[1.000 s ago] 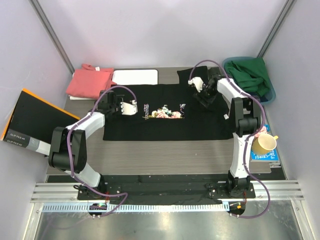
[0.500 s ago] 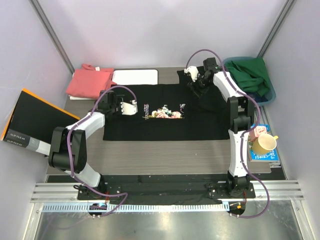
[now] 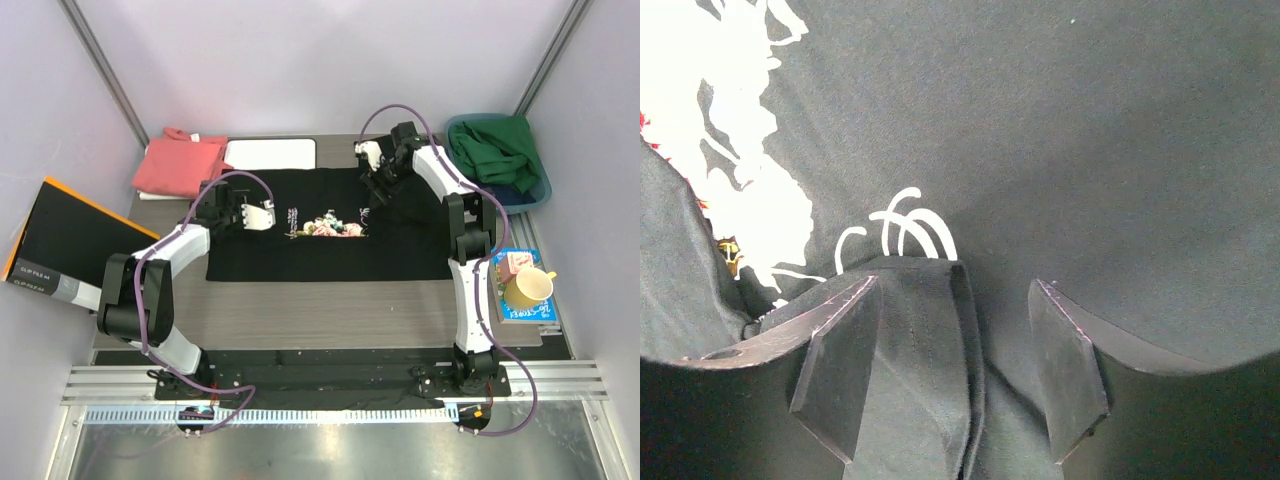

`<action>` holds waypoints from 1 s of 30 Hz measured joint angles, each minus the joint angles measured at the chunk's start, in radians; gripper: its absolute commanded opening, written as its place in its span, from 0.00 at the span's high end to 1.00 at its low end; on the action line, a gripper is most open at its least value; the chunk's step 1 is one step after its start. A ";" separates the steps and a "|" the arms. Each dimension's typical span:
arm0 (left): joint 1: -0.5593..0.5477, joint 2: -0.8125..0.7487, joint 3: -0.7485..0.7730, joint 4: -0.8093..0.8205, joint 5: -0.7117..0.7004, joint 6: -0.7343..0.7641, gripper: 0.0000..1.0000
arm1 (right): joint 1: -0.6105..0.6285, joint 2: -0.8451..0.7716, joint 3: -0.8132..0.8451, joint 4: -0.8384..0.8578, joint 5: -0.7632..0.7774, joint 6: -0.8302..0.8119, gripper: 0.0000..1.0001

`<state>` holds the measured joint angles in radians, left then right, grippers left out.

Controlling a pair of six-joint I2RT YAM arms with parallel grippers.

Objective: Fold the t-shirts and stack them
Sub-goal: Fold the flattened tshirt in 1/3 of the way

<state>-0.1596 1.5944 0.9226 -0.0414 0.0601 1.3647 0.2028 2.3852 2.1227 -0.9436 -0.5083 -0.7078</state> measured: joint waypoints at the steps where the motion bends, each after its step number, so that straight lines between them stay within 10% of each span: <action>1: 0.000 0.000 0.000 0.000 0.000 0.000 0.34 | 0.000 0.000 0.000 -0.002 -0.003 0.000 0.38; 9: 0.000 0.008 0.010 0.000 0.000 0.000 0.34 | 0.004 0.000 0.000 -0.020 -0.007 0.002 0.64; 17: 0.000 0.014 0.010 0.000 0.000 0.000 0.35 | 0.023 0.000 0.000 -0.031 -0.006 -0.009 0.66; 23: 0.000 0.014 0.010 0.000 0.000 0.000 0.35 | 0.036 0.000 -0.001 -0.040 -0.006 -0.029 0.99; 30: 0.000 0.019 0.010 0.000 0.000 0.000 0.35 | 0.042 0.000 -0.008 -0.049 -0.001 -0.035 0.99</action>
<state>-0.1596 1.6131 0.9329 -0.0410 0.0605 1.3647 0.2447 2.3856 2.1147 -0.9924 -0.5091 -0.7433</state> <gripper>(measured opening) 0.650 0.020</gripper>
